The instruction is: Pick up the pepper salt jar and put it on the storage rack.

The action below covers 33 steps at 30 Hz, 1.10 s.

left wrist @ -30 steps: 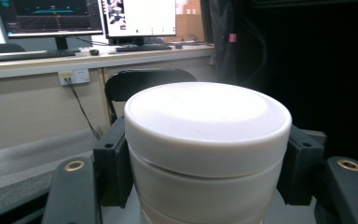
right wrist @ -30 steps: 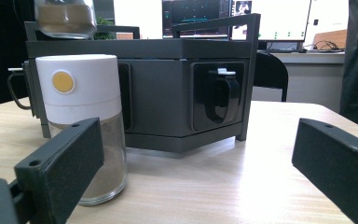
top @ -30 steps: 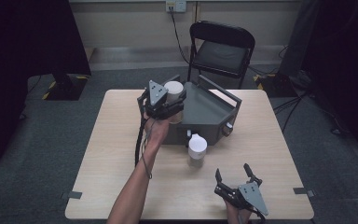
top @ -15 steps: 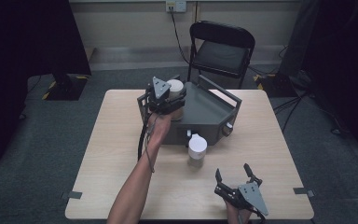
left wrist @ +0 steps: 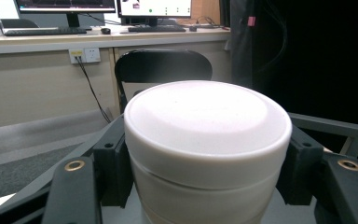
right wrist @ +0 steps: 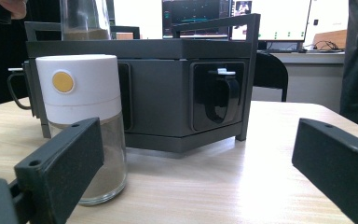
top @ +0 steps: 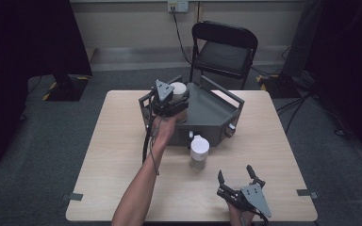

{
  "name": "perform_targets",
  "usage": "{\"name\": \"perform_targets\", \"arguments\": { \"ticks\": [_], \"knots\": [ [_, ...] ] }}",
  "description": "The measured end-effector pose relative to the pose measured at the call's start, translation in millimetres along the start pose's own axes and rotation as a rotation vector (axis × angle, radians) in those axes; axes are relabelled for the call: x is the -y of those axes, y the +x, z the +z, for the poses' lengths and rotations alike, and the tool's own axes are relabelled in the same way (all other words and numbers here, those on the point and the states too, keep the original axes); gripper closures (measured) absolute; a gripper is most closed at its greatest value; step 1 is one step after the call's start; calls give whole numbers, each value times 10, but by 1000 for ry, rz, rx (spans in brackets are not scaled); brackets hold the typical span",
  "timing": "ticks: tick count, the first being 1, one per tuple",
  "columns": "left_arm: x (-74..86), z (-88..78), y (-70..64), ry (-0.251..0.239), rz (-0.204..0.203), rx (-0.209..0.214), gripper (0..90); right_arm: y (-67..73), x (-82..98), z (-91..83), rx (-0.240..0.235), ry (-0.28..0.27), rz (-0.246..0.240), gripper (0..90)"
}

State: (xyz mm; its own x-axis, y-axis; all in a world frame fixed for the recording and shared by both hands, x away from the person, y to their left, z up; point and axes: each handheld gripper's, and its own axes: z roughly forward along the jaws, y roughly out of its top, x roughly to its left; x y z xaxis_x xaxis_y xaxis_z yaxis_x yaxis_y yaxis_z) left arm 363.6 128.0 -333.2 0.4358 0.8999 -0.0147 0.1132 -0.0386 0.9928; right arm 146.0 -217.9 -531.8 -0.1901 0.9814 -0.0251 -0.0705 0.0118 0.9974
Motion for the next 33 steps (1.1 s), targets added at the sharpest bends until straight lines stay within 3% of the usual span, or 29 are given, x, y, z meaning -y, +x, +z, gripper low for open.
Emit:
{"name": "perform_targets", "arguments": {
  "ticks": [17, 19, 26, 29, 33],
  "knots": [
    [-26, 2, 32, 15, 12, 11, 333, 1, 0, 0, 0, 0, 0, 11],
    [-47, 6, 9, 24, 23, -3, 275, 1, 0, 0, 1, 0, 0, 11],
    [5, -2, 95, -9, -29, 23, 79, 2, 0, 0, 1, 0, 0, 11],
    [42, -33, 89, -40, 0, 32, 57, 2, 0, 0, 1, 0, 0, 10],
    [48, -67, 69, -52, 6, 28, 0, 2, 0, 0, 1, 0, 0, 10]
  ]
}}
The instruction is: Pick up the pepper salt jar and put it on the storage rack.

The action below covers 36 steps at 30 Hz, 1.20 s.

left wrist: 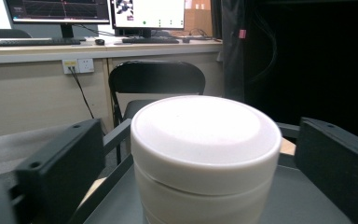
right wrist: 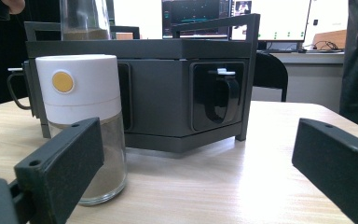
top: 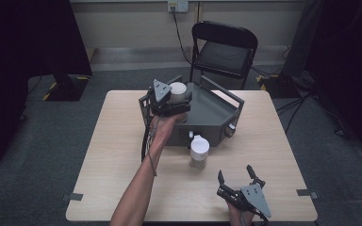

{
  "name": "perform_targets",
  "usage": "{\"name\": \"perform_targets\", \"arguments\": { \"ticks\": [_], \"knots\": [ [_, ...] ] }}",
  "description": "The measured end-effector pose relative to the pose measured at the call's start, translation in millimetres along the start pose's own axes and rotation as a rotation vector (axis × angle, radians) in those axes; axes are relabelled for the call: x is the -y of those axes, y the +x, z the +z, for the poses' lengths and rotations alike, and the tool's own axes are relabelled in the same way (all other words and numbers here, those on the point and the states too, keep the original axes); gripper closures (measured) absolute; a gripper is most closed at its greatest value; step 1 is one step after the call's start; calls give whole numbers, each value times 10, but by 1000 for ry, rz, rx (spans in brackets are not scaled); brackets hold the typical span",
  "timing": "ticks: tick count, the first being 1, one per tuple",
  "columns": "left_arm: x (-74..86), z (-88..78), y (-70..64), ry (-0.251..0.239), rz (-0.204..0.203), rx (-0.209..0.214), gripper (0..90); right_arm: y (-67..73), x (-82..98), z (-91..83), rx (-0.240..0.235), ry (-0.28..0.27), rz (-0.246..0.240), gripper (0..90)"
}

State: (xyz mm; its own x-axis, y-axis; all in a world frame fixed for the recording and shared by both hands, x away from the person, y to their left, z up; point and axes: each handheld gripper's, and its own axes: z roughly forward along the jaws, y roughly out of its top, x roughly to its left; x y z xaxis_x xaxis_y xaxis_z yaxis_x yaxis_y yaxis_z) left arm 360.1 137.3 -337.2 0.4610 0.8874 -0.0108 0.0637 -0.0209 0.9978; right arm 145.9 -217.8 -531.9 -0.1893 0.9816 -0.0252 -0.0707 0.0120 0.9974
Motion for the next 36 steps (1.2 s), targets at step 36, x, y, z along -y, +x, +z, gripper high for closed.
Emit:
{"name": "perform_targets", "arguments": {
  "ticks": [36],
  "knots": [
    [358, -403, -36, -61, -10, -14, 0, 0, -1, 0, 0, 0, 0, 11]
  ]
}}
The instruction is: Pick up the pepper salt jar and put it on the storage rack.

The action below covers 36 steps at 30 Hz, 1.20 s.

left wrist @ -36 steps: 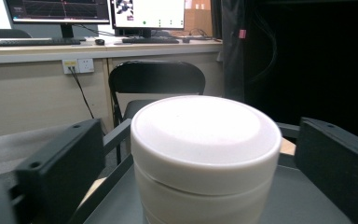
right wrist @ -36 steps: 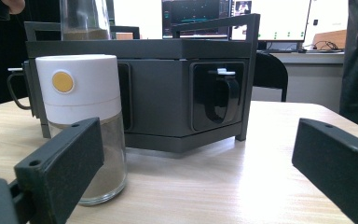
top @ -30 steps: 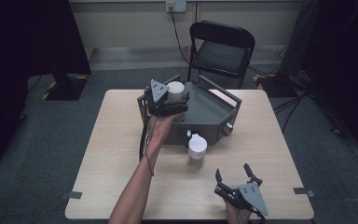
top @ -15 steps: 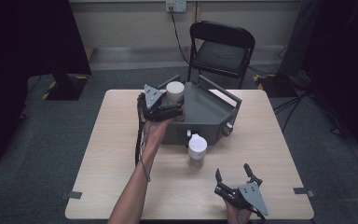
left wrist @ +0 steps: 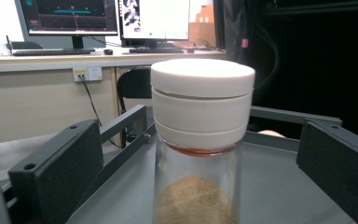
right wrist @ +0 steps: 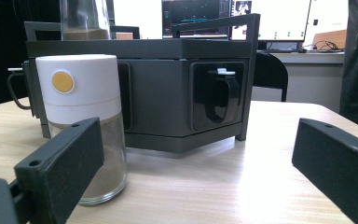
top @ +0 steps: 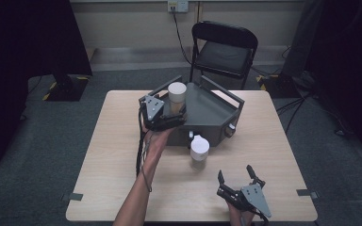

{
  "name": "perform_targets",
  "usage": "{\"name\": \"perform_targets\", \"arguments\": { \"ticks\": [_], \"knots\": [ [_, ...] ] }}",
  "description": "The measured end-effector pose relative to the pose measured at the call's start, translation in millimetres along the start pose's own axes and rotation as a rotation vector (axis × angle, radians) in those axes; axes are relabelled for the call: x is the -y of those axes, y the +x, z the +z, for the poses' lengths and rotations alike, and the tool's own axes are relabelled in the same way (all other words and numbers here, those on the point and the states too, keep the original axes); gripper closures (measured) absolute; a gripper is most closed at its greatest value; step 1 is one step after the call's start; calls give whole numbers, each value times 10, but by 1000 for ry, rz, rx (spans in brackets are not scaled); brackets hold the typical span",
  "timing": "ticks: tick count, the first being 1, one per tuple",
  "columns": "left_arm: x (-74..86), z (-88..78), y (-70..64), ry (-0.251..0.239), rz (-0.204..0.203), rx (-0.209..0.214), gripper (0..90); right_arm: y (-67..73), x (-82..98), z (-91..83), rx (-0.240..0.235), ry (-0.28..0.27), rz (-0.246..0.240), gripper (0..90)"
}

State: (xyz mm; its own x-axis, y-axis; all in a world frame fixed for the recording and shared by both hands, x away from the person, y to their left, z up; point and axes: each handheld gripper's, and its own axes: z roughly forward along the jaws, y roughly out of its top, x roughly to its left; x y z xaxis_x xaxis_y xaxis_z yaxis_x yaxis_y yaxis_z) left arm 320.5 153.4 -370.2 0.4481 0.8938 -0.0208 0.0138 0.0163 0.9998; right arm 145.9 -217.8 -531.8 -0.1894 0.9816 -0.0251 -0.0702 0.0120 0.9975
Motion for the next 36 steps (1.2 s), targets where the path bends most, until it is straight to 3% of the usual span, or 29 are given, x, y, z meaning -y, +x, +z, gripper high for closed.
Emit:
{"name": "perform_targets", "arguments": {
  "ticks": [4, 7, 19, 36],
  "knots": [
    [33, -66, -10, -6, -12, 2, 0, 0, 0, 0, 0, 0, 0, 11],
    [74, -129, 20, -28, -38, 28, 0, 0, 0, 0, 0, 0, 0, 11],
    [198, -436, -81, -97, -7, 8, 0, 0, 0, 0, 0, 0, 0, 11],
    [389, -778, -140, -110, -10, 13, 0, 0, 1, 0, 0, 0, -1, 11]
  ]
}}
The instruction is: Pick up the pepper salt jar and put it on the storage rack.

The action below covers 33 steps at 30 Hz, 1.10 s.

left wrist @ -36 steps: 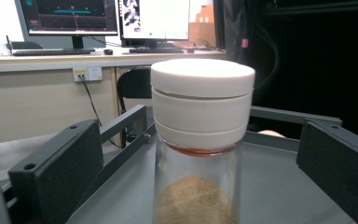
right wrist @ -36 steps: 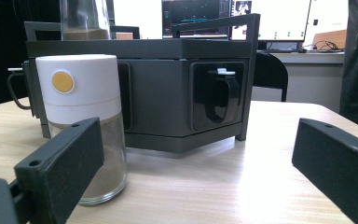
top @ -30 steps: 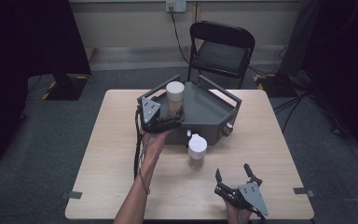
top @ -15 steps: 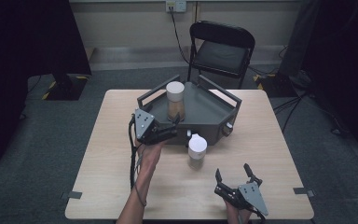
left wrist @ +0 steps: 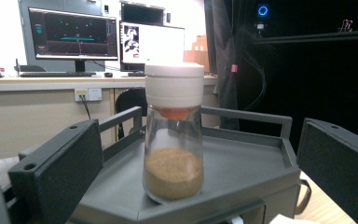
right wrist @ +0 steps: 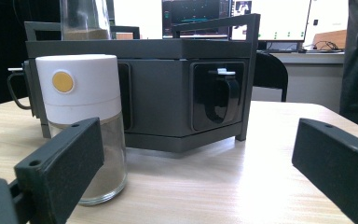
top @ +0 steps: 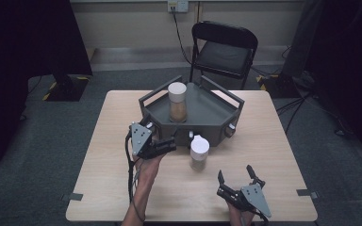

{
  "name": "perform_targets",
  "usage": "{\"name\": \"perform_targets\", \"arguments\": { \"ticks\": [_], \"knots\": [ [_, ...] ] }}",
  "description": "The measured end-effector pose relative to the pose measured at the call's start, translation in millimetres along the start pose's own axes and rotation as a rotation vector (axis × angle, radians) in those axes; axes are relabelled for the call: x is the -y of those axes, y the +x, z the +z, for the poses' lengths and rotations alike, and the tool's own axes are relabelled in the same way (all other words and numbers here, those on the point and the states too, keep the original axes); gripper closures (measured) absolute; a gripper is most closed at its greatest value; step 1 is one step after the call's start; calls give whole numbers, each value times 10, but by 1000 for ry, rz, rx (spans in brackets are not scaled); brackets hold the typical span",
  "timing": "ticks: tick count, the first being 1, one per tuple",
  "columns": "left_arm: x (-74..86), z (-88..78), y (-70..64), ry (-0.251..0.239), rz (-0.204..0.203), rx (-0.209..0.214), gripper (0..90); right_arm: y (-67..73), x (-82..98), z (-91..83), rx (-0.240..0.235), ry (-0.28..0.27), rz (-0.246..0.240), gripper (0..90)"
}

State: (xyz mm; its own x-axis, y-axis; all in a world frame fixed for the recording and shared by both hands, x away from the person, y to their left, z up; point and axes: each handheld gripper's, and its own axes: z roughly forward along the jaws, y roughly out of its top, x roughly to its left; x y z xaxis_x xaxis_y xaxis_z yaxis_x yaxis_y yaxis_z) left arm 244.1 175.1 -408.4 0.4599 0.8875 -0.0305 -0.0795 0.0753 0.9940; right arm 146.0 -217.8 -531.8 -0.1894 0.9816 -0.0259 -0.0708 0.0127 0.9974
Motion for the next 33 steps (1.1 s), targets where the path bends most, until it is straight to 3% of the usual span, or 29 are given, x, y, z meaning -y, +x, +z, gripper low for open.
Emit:
{"name": "perform_targets", "arguments": {
  "ticks": [8, 11, 16, 24, 33],
  "knots": [
    [139, -158, -40, 1, -1, -29, 0, 0, -1, 0, 0, 0, 0, 11],
    [199, -209, -79, 16, 27, -37, 0, 0, 0, 0, 0, 0, 0, 10],
    [319, -331, -99, 12, 6, -44, 0, 1, -1, 0, 0, 0, 0, 11],
    [528, -482, -184, 5, 11, -74, 1, 3, -1, 0, 2, 0, 0, 11],
    [745, -624, -189, 2, 1, -97, 2, 3, -1, 0, 2, 0, 0, 11]
  ]
}}
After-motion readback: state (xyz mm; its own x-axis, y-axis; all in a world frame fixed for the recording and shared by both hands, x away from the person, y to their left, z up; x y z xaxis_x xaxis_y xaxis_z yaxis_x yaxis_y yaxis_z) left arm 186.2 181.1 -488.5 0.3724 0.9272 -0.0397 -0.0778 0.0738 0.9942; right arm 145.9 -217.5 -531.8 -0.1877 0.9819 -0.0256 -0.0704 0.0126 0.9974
